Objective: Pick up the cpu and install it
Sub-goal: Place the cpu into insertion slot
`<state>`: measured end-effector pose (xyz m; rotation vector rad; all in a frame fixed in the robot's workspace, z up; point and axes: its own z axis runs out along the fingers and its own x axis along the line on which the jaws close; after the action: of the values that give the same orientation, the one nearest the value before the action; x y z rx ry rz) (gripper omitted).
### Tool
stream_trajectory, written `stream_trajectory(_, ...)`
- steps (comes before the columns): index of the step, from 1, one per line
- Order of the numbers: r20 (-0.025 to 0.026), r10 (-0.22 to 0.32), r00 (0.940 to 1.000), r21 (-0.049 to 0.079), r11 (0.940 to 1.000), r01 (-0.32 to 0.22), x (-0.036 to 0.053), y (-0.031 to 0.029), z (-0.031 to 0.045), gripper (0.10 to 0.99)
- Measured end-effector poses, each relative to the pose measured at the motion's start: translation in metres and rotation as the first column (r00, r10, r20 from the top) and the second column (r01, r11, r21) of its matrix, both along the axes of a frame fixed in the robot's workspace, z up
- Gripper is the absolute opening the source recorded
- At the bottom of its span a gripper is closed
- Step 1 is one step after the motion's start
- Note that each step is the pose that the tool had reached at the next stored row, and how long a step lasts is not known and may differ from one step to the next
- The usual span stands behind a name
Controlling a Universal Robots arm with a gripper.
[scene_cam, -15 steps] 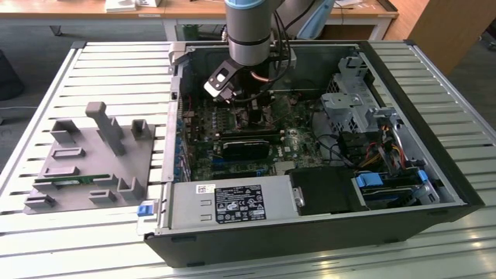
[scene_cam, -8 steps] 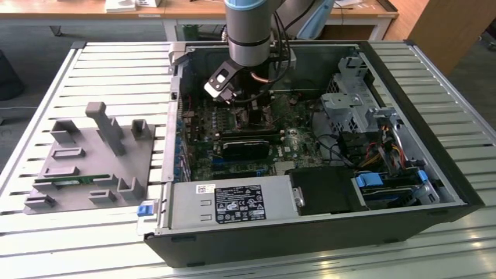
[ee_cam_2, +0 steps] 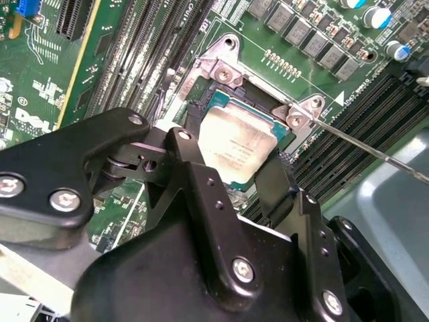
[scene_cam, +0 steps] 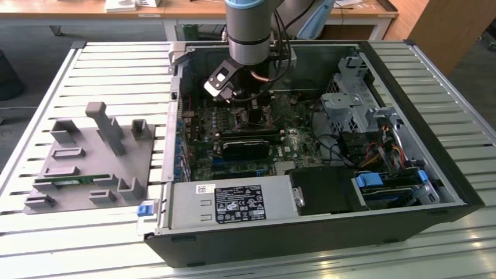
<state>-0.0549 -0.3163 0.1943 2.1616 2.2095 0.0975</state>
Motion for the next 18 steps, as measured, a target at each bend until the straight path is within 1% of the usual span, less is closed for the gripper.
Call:
stream_trajectory(5,-0.0001,0.0,1.0,0.0,1.0,0.0,0.0,0.0,0.0,0.6)
stream_trajectory(6,-0.0004,0.0,1.0,0.0,1.0,0.0,0.0,-0.0001,0.0001,0.584)
stream_trajectory(8,-0.0004,0.0,1.0,0.0,1.0,0.0,-0.0001,-0.0001,0.0001,0.584)
stream_trajectory(9,-0.0002,0.0,1.0,0.0,1.0,0.0,0.0,-0.0001,0.0001,0.529)
stream_trajectory(13,0.0003,-0.002,1.0,0.001,1.0,0.002,0.0001,0.0001,0.001,0.529)
stream_trajectory(16,-0.0002,-0.017,0.9998,0.0,0.9998,0.017,0.0001,-0.0001,0.0012,0.529)
stream_trajectory(18,-0.0001,-0.041,0.9991,0.0,0.9991,0.041,0.0004,0.0,0.0012,0.529)
